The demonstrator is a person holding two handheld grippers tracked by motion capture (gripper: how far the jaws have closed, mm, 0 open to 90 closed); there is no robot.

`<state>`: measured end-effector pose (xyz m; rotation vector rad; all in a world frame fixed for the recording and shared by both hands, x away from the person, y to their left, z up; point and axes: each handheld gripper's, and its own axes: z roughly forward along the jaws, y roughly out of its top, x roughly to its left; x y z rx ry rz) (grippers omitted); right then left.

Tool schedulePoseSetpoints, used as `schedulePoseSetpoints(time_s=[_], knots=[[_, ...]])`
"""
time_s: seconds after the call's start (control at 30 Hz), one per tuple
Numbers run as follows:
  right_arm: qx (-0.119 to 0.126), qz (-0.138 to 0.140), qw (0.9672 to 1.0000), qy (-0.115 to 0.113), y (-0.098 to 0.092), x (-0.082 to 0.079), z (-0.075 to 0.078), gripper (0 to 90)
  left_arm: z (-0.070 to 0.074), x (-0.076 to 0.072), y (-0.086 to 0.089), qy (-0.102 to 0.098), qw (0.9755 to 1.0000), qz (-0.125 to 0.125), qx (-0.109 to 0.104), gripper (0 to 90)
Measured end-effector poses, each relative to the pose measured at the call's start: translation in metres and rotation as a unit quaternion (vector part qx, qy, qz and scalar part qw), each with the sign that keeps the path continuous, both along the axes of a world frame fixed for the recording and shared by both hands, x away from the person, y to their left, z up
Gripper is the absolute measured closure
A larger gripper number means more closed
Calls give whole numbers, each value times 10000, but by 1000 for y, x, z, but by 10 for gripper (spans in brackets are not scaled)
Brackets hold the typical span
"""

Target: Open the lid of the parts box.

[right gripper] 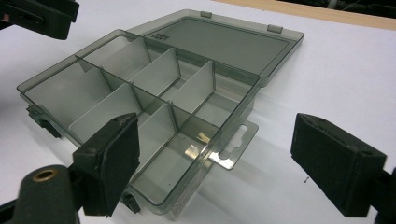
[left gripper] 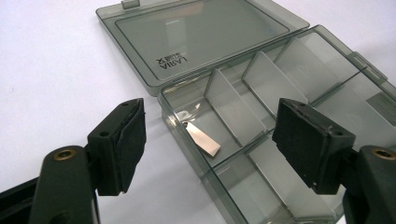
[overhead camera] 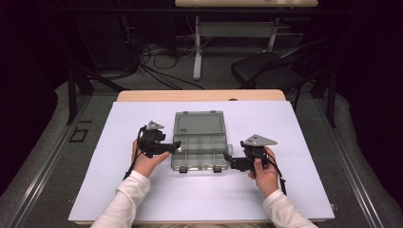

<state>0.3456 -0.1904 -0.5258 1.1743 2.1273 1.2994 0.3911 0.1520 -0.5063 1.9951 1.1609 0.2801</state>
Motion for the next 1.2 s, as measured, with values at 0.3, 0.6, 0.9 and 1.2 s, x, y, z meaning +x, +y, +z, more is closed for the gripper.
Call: schedulePoseSetpoints(time_s=[0.3, 0.6, 0.9, 1.2], knots=[[-6, -11, 10000, 5, 0, 0, 0, 151, -6, -11, -7, 17, 9998, -180, 99, 255], [8, -1, 10000, -19, -1, 1, 1, 151, -20, -14, -9, 121, 9995, -200, 229, 257], [23, -5, 10000, -9, -2, 1, 1, 151, -34, -14, -14, 282, 9985, -271, 386, 268], [-1, -1, 10000, -2, -2, 1, 0, 151, -44, -12, -14, 361, 9977, -296, 487, 301]])
